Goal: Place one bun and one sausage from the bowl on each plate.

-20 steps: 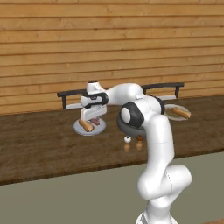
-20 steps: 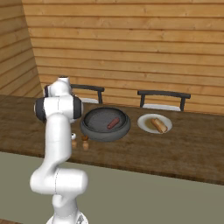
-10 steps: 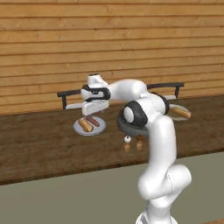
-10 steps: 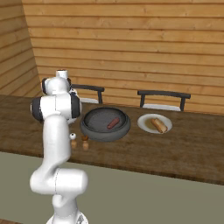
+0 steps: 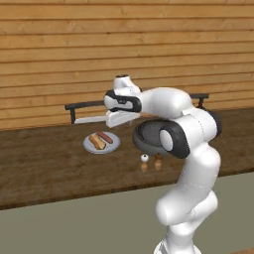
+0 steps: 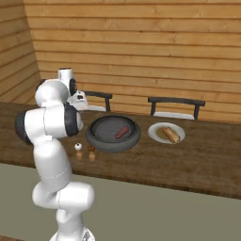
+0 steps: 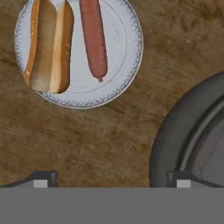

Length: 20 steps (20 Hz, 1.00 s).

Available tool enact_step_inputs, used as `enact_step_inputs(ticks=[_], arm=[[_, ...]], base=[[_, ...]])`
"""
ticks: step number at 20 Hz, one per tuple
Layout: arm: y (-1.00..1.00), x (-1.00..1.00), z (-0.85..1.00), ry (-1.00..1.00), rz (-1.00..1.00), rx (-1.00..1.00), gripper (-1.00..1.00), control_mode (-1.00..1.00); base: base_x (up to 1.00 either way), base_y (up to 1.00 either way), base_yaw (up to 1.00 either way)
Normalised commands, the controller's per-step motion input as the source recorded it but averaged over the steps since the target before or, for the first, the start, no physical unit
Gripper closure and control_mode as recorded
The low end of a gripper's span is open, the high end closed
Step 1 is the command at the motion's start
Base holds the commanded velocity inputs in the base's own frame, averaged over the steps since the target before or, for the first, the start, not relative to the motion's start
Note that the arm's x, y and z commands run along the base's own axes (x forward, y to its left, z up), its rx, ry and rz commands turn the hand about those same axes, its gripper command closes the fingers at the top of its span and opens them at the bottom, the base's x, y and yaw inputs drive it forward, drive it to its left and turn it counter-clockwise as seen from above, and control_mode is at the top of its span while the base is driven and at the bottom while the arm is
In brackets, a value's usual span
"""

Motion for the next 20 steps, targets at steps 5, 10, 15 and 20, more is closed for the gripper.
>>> enact_step_inputs(ticks=[5, 10, 15, 20], arm=[[-0.74, -0.78, 0.59, -0.04, -0.10, 0.00, -1.00, -1.00], [-0.94, -0.32, 0.53, 0.00, -0.25, 0.00, -1.00, -1.00], [-0.99, 0.00, 0.47, 0.09, -0.33, -0.01, -1.00, -1.00], [-0.91, 0.02, -0.22, 0.10, -0.22, 0.05, -1.00, -1.00]], base=[[0.00, 0.00, 0.00], [0.00, 0.00, 0.00], [0.00, 0.00, 0.00], [0.00, 0.00, 0.00]])
